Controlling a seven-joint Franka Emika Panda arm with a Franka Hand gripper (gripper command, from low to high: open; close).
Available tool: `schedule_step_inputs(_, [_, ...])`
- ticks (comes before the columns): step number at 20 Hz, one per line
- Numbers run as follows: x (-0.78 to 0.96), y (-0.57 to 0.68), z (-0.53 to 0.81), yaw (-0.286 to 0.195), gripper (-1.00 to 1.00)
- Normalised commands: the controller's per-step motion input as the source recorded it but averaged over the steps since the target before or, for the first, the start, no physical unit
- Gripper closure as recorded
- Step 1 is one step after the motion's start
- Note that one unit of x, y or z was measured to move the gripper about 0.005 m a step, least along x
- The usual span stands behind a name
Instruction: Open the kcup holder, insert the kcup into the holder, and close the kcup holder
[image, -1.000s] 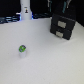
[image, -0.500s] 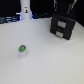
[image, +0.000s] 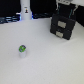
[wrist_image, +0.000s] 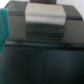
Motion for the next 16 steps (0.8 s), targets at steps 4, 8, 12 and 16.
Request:
schedule_step_inputs(4, [-0.31,0.06,-0.4,-0.072,-1.0])
schedule_step_inputs(8, [-0.35,0.04,-0.39,-0.01,-1.0])
schedule_step_inputs(12, [-0.41,0.07,-0.43,-0.03,-1.0])
schedule_step_inputs(16, [-0.43,0.01,-0.44,-0.064,-1.0])
